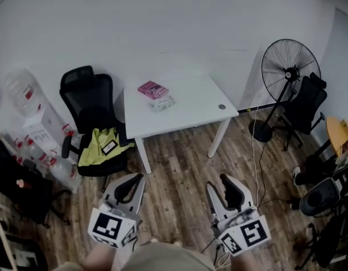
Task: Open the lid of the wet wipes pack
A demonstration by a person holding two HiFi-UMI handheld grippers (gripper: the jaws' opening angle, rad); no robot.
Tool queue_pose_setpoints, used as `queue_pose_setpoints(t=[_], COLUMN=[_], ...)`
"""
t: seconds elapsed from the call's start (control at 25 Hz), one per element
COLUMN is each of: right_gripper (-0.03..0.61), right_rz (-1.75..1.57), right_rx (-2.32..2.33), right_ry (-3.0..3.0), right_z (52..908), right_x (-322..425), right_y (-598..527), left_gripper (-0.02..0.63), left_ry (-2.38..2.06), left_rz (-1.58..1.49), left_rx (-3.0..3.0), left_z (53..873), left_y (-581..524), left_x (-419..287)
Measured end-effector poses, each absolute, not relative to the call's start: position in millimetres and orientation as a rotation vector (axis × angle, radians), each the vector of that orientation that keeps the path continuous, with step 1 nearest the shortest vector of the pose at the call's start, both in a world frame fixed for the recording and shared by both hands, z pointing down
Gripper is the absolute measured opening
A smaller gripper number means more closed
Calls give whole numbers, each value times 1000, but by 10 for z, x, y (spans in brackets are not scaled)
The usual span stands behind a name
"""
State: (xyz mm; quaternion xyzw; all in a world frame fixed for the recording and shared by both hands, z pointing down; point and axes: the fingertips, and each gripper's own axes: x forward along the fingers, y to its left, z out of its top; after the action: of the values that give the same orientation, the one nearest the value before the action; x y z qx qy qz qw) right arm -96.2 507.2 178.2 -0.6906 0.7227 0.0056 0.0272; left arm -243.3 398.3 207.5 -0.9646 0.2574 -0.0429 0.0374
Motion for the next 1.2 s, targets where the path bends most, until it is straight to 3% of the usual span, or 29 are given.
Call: queue_pose_setpoints(t=[0.68, 1.2], right_gripper=[163, 164], right_rz=[-28, -145], right_rx=[-2137, -2117], right_ry=[2305, 2345], right_z=[2038, 2142], right_x=[-637, -283], right_y=[4814, 3274], left_gripper=[31, 31], left_ry=[855, 833], left_rz=[-112, -168], left_rx=[-2981, -3021], left_z=[2212, 2410], left_y=[3660, 2232], left_x=[-2092, -1721])
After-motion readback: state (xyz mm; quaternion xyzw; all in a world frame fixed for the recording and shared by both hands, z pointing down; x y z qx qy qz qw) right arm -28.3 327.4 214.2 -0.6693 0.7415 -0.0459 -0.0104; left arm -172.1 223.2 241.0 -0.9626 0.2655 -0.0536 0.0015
